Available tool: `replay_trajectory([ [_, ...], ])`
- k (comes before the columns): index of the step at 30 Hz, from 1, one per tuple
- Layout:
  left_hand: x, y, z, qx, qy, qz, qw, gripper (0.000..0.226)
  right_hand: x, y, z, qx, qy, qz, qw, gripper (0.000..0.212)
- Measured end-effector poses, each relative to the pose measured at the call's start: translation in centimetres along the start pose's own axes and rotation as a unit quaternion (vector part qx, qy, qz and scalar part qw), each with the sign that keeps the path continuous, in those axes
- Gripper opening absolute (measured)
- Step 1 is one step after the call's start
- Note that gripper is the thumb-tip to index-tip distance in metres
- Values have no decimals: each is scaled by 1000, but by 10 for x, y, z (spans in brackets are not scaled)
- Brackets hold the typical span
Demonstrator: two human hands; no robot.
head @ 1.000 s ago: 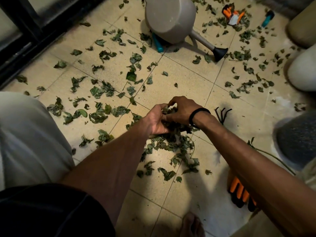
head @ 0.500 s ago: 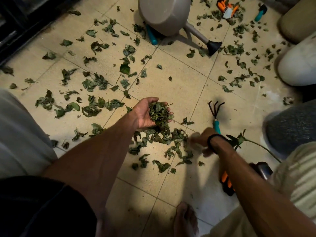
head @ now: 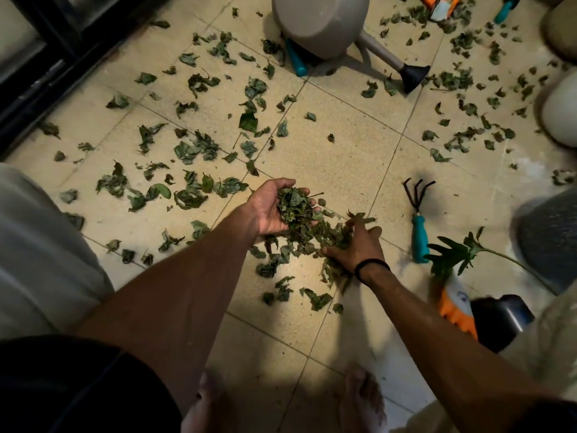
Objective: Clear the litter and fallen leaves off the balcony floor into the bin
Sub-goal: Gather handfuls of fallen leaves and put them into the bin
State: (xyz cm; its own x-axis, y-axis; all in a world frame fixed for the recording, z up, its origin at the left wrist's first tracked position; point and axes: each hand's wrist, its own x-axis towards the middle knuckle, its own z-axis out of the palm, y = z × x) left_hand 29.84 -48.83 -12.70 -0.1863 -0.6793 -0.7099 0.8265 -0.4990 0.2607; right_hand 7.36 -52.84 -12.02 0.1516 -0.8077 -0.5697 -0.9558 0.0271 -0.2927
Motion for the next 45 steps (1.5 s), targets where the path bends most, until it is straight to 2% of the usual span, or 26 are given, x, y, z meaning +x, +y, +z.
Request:
replay_trajectory([
  [4,-1,-4,-8,1,21,11,1000,32,-4,-4,10,-54,40,-80,995,43],
  [8,4,-4,-8,-15,30,30,999,33,-3,-4,13,-71,65,-117,988,17],
  [11,9,-3,-6,-31,34,46,998,35,-3,-7,9,-55,87,-121,987,15],
  [15,15,-4,-9,-46,44,60,996,34,-4,-8,4,-12,73,-84,994,12],
  [19,16,-5,-11,-63,42,65,995,34,3,-4,-10,145,78,-2,986,11],
  [23,16,-7,-11,-73,44,66,994,33,18,4,-35,189,133,17,973,17],
  [27,14,-9,-8,-79,38,61,994,33,39,16,-45,150,134,17,979,23],
  [32,15,-13,-10,-83,33,60,994,34,49,9,-43,5,29,-40,999,63],
  [35,17,-14,-13,-85,34,60,994,33,46,4,-29,-63,11,-68,996,94],
  [36,17,-14,-13,-85,35,61,994,33,40,3,-24,-95,8,-82,992,95],
  [38,18,-14,-12,-88,31,63,994,32,28,3,-18,-144,12,-115,983,79],
  [42,20,-12,-8,-92,26,65,993,31,19,11,-7,-110,48,-150,981,39],
  [45,22,-13,-6,-88,23,62,994,31,18,12,-2,-111,67,-166,978,26],
])
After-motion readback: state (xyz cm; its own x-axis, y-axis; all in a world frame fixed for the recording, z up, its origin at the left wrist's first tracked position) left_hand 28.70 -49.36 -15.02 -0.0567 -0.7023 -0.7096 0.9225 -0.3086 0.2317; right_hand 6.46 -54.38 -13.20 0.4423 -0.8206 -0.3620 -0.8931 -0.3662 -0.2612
